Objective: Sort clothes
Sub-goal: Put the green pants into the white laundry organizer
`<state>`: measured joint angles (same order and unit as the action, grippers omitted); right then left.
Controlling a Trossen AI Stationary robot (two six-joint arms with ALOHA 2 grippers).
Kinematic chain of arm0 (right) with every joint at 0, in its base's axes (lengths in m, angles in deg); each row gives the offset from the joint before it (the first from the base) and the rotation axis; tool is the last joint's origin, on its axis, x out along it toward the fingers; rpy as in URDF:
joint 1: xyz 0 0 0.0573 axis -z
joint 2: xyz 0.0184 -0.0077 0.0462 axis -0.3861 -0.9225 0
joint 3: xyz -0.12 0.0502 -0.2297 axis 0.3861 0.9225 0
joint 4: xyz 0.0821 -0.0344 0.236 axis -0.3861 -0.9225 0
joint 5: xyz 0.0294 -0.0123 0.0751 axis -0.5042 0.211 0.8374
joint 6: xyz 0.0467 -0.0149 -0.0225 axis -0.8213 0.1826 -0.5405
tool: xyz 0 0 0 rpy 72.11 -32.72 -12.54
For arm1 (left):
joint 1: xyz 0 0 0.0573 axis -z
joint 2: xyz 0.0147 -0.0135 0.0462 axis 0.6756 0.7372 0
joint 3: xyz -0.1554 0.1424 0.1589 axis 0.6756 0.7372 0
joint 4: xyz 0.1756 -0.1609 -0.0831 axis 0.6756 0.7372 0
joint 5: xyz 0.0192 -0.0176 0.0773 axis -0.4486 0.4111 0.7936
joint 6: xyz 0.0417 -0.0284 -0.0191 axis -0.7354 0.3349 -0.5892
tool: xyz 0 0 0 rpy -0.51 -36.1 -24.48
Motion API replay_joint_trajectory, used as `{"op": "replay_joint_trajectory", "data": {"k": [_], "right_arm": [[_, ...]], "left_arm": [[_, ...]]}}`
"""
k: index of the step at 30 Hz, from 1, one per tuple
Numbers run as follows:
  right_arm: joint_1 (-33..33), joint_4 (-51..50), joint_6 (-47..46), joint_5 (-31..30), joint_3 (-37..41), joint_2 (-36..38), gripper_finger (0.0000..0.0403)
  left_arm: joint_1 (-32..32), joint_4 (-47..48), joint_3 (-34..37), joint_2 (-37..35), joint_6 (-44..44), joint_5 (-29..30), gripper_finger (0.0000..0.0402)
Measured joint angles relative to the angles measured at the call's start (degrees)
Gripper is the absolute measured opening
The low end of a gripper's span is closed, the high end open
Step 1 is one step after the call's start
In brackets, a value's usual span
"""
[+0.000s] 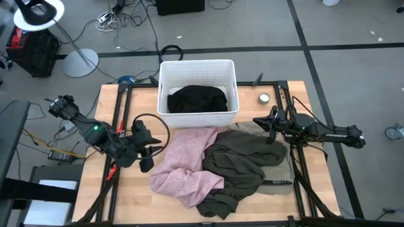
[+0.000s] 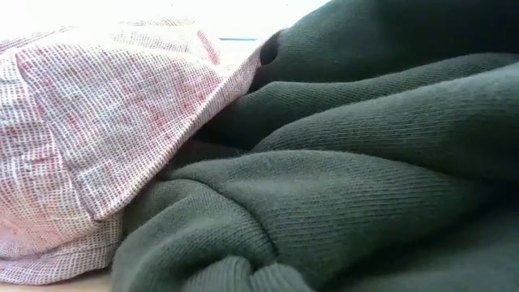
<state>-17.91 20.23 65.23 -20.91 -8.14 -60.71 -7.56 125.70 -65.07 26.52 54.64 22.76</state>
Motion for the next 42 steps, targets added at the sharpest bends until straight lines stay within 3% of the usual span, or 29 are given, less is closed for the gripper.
{"op": "replay_joint_trajectory", "data": {"k": [10,14,17,24,28,31,35,42], "right_arm": [[-0.1,-0.5,2.0,0.6,-0.7,-0.1,0.0013],[-0.1,-2.9,4.0,0.6,-5.9,-1.3,0.0031],[-0.1,-10.6,4.1,0.6,-12.4,-4.3,0.0045],[-0.2,-32.0,6.9,1.7,-33.6,-18.9,0.0073],[-0.2,-41.5,2.3,1.7,-45.8,-29.2,0.0082],[-0.2,-48.5,-1.4,5.5,-53.2,-36.3,0.0088],[-1.2,-53.9,-5.1,14.9,-59.3,-44.1,0.0091],[-11.2,-57.2,-13.7,12.5,-62.4,-53.9,0.0086]], "left_arm": [[0.0,-6.6,0.0,0.5,-4.2,1.2,0.0106],[0.0,-9.6,0.0,0.5,-8.1,-1.7,0.0106],[0.0,-9.1,0.0,0.6,-8.7,-2.9,0.0106],[-0.1,-7.7,0.0,0.5,-10.8,-4.5,0.0106],[0.0,-6.9,0.0,0.5,-11.5,-5.1,0.0106],[0.0,-6.1,0.0,0.1,-12.7,-5.7,0.0106],[0.0,-4.3,0.0,-1.3,-14.0,-7.2,0.0106],[0.0,-4.0,0.0,-4.6,-19.9,-9.4,0.0106]]}}
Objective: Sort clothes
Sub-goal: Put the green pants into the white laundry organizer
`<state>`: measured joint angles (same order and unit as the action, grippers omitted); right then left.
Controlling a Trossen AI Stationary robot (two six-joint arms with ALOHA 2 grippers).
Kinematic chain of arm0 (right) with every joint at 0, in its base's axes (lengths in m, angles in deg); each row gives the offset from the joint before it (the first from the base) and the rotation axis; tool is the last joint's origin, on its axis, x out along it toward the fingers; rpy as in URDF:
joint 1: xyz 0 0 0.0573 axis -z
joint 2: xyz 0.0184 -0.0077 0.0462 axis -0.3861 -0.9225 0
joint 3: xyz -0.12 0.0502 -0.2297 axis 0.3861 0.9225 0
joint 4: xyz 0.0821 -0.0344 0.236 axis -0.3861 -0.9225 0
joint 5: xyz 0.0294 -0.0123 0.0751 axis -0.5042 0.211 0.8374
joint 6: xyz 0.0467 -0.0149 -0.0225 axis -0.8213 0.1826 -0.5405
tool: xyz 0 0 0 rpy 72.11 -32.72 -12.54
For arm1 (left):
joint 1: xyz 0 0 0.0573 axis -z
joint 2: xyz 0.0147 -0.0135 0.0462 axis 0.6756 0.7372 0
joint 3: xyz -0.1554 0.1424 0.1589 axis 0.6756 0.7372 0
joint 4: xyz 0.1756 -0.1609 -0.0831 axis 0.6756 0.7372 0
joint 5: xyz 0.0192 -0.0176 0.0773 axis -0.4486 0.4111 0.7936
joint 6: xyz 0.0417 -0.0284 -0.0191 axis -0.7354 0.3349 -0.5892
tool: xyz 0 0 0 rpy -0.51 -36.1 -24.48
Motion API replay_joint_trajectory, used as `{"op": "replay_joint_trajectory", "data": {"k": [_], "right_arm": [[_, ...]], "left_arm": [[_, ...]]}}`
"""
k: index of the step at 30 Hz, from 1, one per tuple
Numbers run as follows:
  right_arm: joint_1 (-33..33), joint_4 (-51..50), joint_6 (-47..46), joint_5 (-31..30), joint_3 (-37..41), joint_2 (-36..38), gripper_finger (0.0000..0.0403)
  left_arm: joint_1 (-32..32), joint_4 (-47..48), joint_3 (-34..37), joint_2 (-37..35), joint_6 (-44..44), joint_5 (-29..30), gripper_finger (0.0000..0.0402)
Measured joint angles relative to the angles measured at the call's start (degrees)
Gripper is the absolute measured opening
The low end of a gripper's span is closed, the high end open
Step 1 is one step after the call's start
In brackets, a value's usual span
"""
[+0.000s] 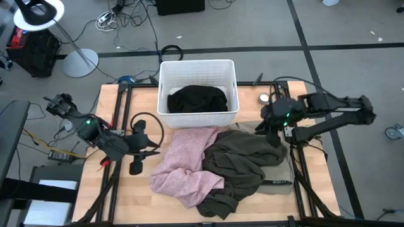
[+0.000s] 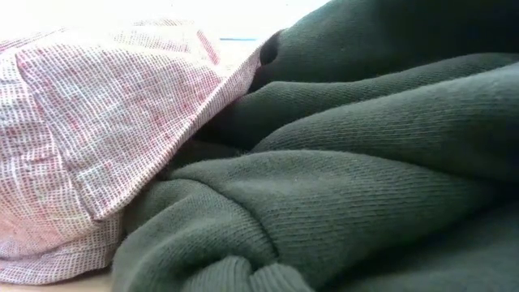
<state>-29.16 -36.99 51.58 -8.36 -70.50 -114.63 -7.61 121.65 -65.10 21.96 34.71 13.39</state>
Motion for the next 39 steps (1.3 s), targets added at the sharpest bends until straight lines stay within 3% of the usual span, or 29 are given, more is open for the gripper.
{"op": "replay_joint_trajectory", "data": {"k": [10,20,26,32,39], "right_arm": [[-15.2,-3.1,-16.4,-9.2,-6.2,-11.4,0.0062],[-22.4,-13.5,-21.7,-12.5,-20.9,-26.0,0.0025],[-22.8,-15.0,-19.9,-12.4,-25.4,-32.7,0.0027],[-20.8,-12.2,-19.5,-6.3,-25.4,-36.2,0.0069],[-18.8,-12.2,-18.7,-10.7,-24.5,-36.7,0.0181]], "left_arm": [[0.0,2.4,1.3,-1.7,-4.0,-3.8,0.0106],[0.0,-15.7,21.8,-13.1,-4.2,-10.1,0.0106],[0.0,-20.5,29.1,-19.0,-2.8,-13.0,0.0106],[0.0,-23.6,30.9,-20.0,-3.0,-14.1,0.0106],[0.0,-23.5,30.9,-20.0,-3.0,-15.0,0.0106]]}}
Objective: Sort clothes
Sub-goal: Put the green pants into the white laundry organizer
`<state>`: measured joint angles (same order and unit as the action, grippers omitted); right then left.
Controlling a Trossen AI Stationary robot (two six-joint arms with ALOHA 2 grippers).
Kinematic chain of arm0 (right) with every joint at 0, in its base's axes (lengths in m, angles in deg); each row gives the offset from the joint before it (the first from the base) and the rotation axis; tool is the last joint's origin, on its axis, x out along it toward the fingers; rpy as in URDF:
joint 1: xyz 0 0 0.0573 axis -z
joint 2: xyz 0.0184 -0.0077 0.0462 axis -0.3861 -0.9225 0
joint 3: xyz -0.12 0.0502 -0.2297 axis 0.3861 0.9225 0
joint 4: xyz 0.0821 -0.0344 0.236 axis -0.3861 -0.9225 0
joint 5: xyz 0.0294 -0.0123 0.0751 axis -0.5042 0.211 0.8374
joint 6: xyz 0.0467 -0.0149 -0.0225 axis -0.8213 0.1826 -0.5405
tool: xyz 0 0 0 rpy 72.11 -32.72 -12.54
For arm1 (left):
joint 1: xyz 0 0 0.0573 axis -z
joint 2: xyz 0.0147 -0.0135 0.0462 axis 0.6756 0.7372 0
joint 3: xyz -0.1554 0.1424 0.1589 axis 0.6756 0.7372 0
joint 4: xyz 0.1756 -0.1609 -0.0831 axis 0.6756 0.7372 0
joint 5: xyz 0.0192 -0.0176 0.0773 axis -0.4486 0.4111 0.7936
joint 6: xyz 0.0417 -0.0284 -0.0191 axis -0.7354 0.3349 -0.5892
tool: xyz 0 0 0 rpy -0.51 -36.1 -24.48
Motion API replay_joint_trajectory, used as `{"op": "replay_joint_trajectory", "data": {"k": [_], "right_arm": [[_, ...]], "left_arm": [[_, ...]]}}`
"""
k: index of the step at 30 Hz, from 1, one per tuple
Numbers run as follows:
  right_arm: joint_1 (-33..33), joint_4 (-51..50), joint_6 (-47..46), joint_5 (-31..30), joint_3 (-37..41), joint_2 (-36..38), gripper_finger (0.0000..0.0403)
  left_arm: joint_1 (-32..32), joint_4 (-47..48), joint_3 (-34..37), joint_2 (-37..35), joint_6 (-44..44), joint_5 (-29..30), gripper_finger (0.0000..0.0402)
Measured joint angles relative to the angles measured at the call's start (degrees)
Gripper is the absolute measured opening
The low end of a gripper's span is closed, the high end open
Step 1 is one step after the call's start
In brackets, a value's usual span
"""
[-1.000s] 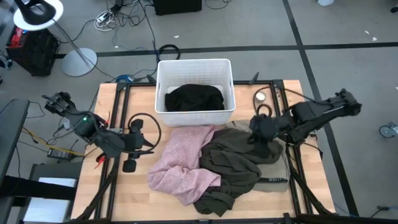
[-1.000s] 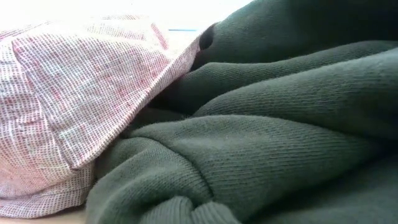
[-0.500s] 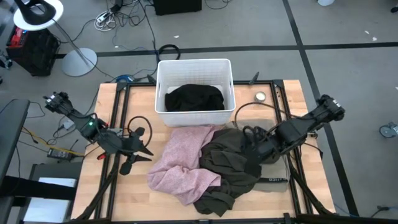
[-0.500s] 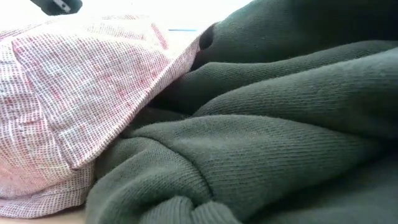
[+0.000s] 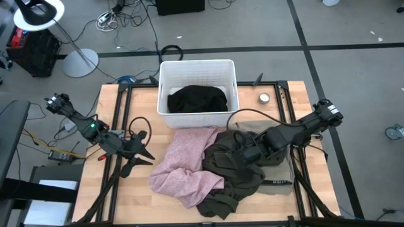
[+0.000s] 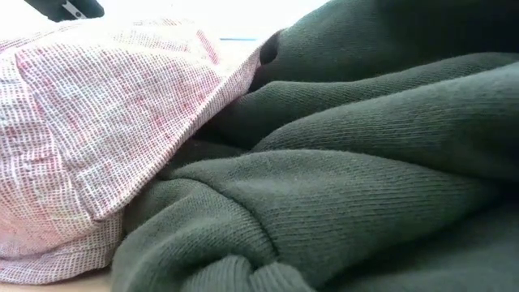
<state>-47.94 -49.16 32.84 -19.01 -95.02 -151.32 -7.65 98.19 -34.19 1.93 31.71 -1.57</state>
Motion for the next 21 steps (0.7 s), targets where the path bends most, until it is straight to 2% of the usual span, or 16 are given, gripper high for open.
{"op": "replay_joint_trajectory", "data": {"k": [6,10,15,21], "right_arm": [[1.3,2.1,0.6,-4.1,3.2,-0.7,0.0288],[1.7,2.9,1.8,-4.2,5.9,-2.9,0.0338],[1.8,4.7,-1.9,-2.7,7.1,-6.6,0.0351],[2.0,13.9,3.7,1.0,8.9,-11.5,0.0346]], "left_arm": [[0.0,0.0,0.0,0.0,0.0,0.0,0.0106],[0.0,0.0,0.0,0.0,0.0,0.0,0.0106],[0.0,-0.2,0.0,0.0,0.0,0.0,0.0106],[0.0,-0.7,0.0,0.0,-0.1,0.0,0.0106]]}}
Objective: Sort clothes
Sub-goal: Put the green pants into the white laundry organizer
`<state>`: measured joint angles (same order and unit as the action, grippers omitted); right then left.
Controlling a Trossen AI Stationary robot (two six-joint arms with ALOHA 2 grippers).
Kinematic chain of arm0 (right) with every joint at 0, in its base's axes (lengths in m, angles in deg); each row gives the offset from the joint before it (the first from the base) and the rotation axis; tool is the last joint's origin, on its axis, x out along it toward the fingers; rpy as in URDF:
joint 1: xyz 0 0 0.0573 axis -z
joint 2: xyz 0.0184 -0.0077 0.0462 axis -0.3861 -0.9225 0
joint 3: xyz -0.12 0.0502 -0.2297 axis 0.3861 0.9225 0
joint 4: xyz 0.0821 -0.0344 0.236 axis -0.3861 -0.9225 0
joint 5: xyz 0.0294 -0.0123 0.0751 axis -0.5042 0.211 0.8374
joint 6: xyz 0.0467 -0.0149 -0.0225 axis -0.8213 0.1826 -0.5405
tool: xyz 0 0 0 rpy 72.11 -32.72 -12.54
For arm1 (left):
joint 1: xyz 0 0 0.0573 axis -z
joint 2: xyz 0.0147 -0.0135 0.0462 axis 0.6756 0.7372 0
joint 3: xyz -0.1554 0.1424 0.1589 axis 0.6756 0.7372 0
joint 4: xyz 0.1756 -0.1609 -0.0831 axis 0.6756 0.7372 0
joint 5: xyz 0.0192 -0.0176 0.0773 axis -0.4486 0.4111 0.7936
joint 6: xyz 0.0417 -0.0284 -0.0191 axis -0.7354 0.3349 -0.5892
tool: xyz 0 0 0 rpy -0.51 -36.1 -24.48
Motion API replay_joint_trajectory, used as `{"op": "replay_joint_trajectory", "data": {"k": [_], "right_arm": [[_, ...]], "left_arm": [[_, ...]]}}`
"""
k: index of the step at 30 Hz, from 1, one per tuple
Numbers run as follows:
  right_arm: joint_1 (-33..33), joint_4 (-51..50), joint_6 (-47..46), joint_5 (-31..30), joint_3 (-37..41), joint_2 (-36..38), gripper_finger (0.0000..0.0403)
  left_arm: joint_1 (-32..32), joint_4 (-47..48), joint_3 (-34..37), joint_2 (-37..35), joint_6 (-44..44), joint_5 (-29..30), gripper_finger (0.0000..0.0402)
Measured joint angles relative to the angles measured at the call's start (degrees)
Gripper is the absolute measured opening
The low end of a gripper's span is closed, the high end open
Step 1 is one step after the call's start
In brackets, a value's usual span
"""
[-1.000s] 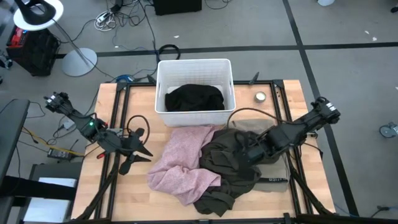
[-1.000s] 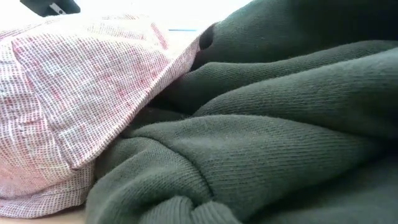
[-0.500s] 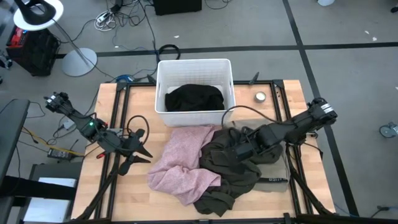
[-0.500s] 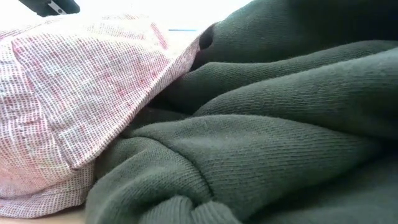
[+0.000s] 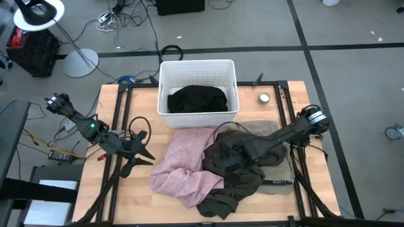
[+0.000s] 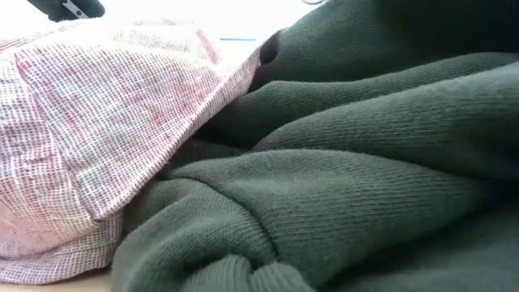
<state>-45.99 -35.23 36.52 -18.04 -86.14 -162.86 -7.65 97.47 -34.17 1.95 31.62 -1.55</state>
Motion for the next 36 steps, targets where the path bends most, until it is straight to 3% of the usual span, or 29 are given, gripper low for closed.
{"op": "replay_joint_trajectory", "data": {"k": [6,10,13,19,36], "right_arm": [[1.3,4.6,2.4,0.6,0.3,-7.1,0.0329],[2.0,8.6,4.2,0.2,0.1,-10.5,0.0282],[2.5,10.4,4.0,0.0,0.1,-11.5,0.0213],[3.8,10.3,3.6,0.5,0.3,-9.2,0.0033],[2.7,-2.1,-11.5,-7.9,0.5,17.5,0.0033]], "left_arm": [[0.0,-0.5,0.0,0.0,0.0,0.0,0.0106],[0.0,-0.6,0.0,0.0,0.0,0.0,0.0106],[0.0,-0.6,0.0,0.0,0.2,0.0,0.0106],[0.0,-0.8,0.0,0.0,0.3,-0.2,0.0106],[0.0,-1.0,0.0,0.0,2.6,-0.4,0.0106]]}}
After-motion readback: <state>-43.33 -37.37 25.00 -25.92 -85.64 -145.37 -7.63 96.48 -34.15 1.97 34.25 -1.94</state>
